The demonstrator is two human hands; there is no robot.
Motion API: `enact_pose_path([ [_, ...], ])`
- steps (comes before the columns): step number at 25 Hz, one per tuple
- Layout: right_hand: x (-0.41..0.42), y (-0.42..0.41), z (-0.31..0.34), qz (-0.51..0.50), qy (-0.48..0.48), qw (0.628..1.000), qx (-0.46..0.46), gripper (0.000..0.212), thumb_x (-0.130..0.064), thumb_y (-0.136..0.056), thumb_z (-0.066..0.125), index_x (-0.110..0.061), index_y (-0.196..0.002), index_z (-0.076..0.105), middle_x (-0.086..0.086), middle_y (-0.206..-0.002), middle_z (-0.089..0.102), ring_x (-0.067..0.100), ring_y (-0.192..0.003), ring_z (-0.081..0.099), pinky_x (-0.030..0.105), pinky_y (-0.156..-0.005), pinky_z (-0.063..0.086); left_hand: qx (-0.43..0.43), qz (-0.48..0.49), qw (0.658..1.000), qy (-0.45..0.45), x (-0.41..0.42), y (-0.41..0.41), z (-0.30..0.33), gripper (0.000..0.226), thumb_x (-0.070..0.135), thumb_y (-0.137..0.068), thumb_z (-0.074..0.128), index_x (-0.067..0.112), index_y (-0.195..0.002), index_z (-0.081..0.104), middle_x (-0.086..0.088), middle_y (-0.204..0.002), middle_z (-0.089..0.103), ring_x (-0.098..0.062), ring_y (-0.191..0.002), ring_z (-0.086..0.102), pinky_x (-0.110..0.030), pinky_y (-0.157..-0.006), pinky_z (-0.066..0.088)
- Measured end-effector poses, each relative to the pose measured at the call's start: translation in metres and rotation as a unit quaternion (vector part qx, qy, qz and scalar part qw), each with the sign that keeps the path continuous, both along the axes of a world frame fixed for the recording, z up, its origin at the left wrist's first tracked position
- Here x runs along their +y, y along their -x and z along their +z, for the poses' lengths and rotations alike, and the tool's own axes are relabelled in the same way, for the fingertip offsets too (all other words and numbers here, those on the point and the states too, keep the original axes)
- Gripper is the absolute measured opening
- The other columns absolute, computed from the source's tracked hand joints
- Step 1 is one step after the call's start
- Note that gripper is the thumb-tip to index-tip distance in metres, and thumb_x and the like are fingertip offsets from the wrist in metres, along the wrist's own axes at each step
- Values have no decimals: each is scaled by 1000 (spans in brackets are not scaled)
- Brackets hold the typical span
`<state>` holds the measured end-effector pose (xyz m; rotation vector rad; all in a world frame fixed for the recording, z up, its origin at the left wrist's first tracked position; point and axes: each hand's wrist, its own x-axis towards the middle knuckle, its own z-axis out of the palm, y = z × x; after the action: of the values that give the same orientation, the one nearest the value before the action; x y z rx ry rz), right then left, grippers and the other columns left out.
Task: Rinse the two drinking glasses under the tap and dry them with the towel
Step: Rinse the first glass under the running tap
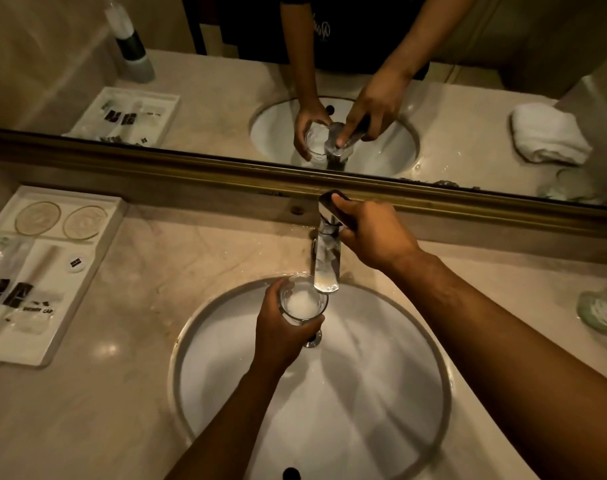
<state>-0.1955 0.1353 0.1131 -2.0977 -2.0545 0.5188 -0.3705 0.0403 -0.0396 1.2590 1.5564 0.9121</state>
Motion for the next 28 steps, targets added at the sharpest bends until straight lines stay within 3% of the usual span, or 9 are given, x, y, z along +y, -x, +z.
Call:
enact_pose_path([
  [5, 23, 3, 18, -6, 64, 998, 25, 57, -14, -88, 71, -27, -141, 52, 3, -125, 66, 19, -106, 63, 34, -91, 55, -10, -1, 1000, 2, 1, 2, 1, 89, 25, -56, 96, 34, -132, 51, 15, -128, 63, -6, -118, 60, -25, -97, 51],
  [9, 17, 4, 19, -8, 45, 998, 46, 63, -14, -88, 71, -29, -145, 46, 3, -134, 61, 21, -117, 60, 32, -97, 52, -9, -12, 1000, 0, -1, 2, 0, 88, 25, -56, 97, 40, -129, 51, 19, -128, 62, -1, -119, 58, -21, -96, 50],
  [11, 1, 0, 15, -26, 17, 989, 148, 73, -21, -88, 72, -31, -150, 35, 0, -141, 54, 18, -124, 55, 30, -98, 47, -5, -17, 1000, -2, -4, 3, -1, 88, 26, -55, 97, 43, -127, 50, 22, -127, 62, 5, -118, 57, -21, -96, 49],
  [13, -27, -8, 3, -91, -16, 950, 299, 71, -34, -90, 69, -37, -150, 31, -4, -138, 54, 14, -119, 56, 32, -95, 49, -1, -22, 1000, -4, -5, 6, -3, 89, 29, -53, 97, 42, -128, 51, 23, -126, 61, 3, -117, 58, -22, -95, 51],
  [16, -82, -20, -37, -281, -91, 833, 467, 22, -18, -100, 50, -27, -115, 64, 2, -107, 71, 22, -95, 67, 33, -75, 52, -1, -39, 999, -6, -1, 8, -8, 90, 28, -52, 97, 38, -130, 53, 21, -126, 62, -3, -116, 61, -24, -91, 56],
  [18, -118, -15, -70, -232, -96, 899, 358, 35, 2, -92, 52, -29, -94, 69, -5, -100, 73, 15, -94, 67, 23, -77, 52, -7, -55, 998, -6, 3, 9, -9, 89, 22, -54, 97, 38, -130, 54, 20, -126, 63, -4, -116, 62, -21, -87, 57],
  [20, -133, 0, -93, -35, -109, 967, 229, 45, 5, -82, 61, -30, -109, 67, -10, -115, 69, 5, -106, 63, 11, -86, 48, -6, -85, 996, -8, 9, 11, -13, 89, 21, -56, 98, 38, -131, 53, 19, -128, 63, -2, -117, 62, -22, -87, 58],
  [23, -113, 13, -124, 185, -55, 972, 134, 46, -8, -84, 63, -22, -128, 62, 0, -130, 64, 16, -116, 61, 27, -96, 53, 19, -150, 988, -24, 20, 15, -18, 94, 26, -55, 97, 36, -136, 51, 19, -130, 63, -2, -117, 62, -25, -89, 58],
  [28, -83, 23, -168, 252, 34, 967, -14, 27, -13, -88, 64, -17, -114, 69, 5, -118, 68, 27, -106, 65, 37, -83, 56, 63, -228, 970, -62, 38, 23, -26, 100, 31, -50, 94, 37, -139, 49, 17, -135, 59, -4, -121, 58, -23, -92, 55],
])
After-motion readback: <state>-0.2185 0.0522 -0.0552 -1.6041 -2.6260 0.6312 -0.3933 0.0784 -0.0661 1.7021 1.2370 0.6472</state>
